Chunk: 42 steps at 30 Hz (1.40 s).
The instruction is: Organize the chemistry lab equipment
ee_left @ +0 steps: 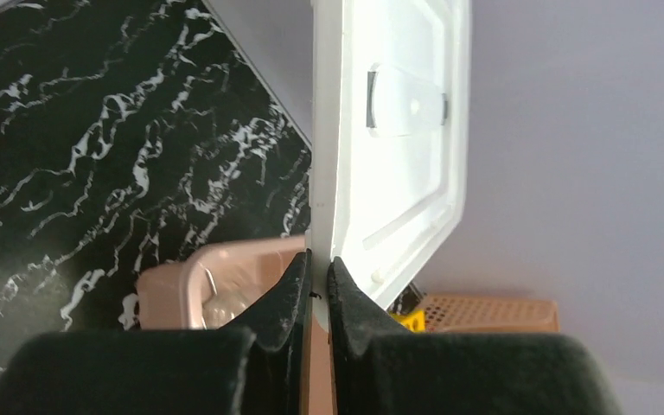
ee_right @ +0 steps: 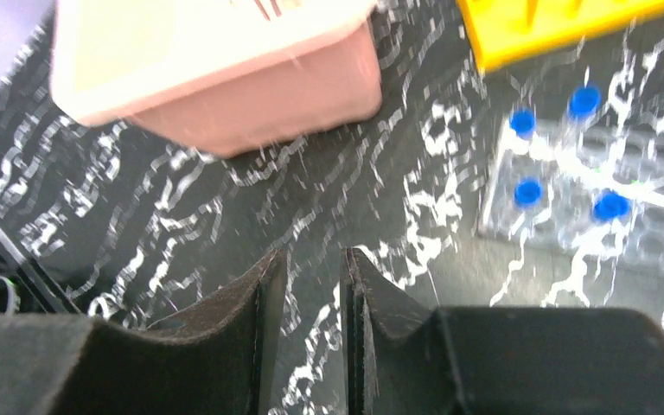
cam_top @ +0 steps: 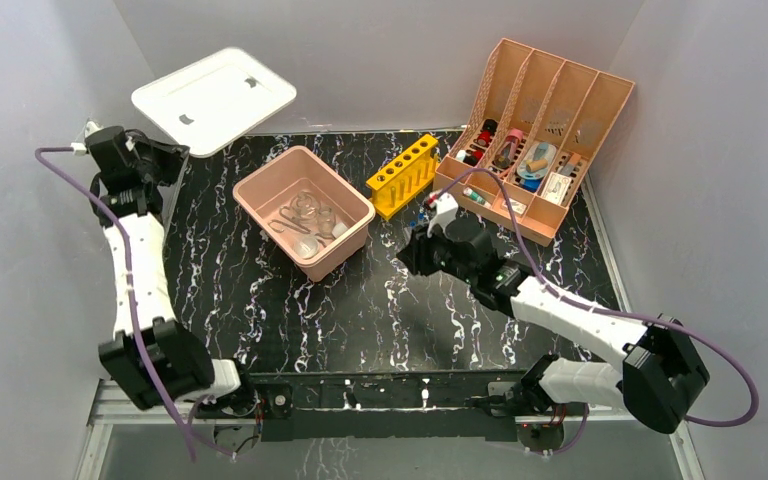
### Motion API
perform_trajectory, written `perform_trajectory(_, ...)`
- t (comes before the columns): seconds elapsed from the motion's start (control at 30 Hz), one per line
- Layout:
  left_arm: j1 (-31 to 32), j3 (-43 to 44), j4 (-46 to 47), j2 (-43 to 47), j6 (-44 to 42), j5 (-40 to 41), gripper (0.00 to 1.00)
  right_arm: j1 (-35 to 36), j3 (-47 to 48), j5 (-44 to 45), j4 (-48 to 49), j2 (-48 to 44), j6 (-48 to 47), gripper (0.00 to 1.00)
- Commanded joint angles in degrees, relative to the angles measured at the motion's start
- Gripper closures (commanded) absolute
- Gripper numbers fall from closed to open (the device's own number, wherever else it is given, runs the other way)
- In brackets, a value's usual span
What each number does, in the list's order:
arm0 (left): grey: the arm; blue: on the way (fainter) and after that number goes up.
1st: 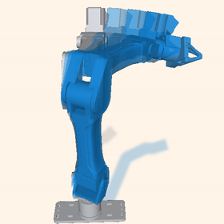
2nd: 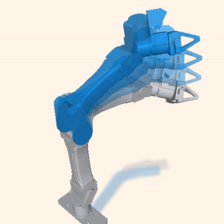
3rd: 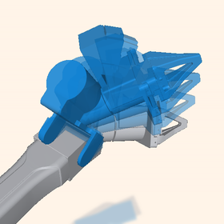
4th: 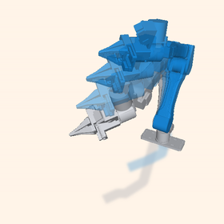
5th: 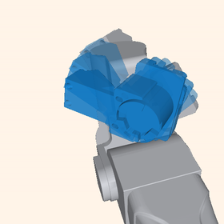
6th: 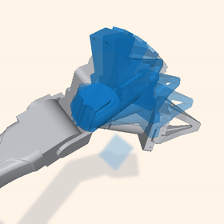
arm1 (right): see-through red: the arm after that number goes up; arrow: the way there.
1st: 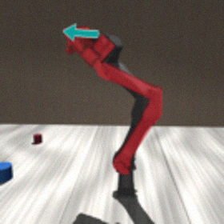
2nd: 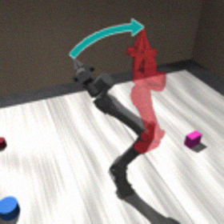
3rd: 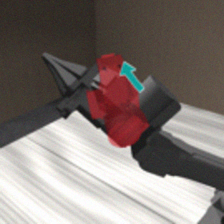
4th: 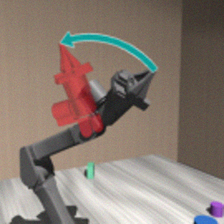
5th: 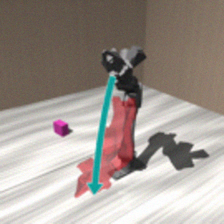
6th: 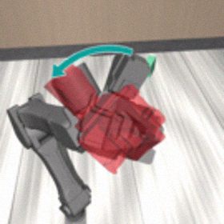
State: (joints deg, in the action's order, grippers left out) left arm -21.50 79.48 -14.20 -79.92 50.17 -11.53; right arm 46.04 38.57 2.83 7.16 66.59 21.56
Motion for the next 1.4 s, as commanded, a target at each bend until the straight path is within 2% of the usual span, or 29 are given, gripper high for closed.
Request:
perform_trajectory(0.0, 0.90, -4.18, 3.07, 10.24, 2.83, -7.31, 1.00, 0.11, 9.69, -0.60, 4.32, 0.99, -2.65, 0.61)
perform_trajectory(0.07, 1.71, -6.53, 1.72, 13.13, 3.39, -8.74, 1.00, -0.31, 12.76, -4.81, 6.10, 2.85, -2.49, 0.58)
perform_trajectory(0.23, 3.82, -13.90, 1.11, 19.61, 5.18, -11.67, 1.00, -1.25, 20.55, -14.19, 8.96, 8.42, -0.25, 0.37)
perform_trajectory(0.33, 5.13, -15.63, -1.19, 23.27, 4.32, -11.97, 1.00, -5.63, 23.35, -21.74, 12.76, 10.33, 3.77, 0.26)
perform_trajectory(0.47, 7.72, -17.97, -2.91, 27.18, 4.72, -12.74, 1.00, -12.84, 26.49, -29.55, 17.64, 12.77, 9.85, 0.18)
perform_trajectory(0.63, 9.79, -21.81, -3.47, 30.10, 6.00, -14.20, 1.00, -15.10, 29.99, -32.83, 20.58, 16.22, 12.35, 0.13)
perform_trajectory(0.83, 10.52, -23.19, -4.32, 32.46, 6.89, -14.76, 1.00, -15.68, 32.46, -28.76, 16.06, 18.39, 9.75, 0.11)
perform_trajectory(1.1, 11.86, -23.79, -4.43, 33.97, 7.11, -15.20, 1.00, -19.42, 34.64, -29.53, 14.31, 19.40, 10.62, 0.09)
perform_trajectory(1.37, 12.68, -24.27, -4.22, 34.79, 7.16, -16.69, 1.00, -21.35, 35.55, -35.04, 19.50, 22.58, 16.46, 0.10)
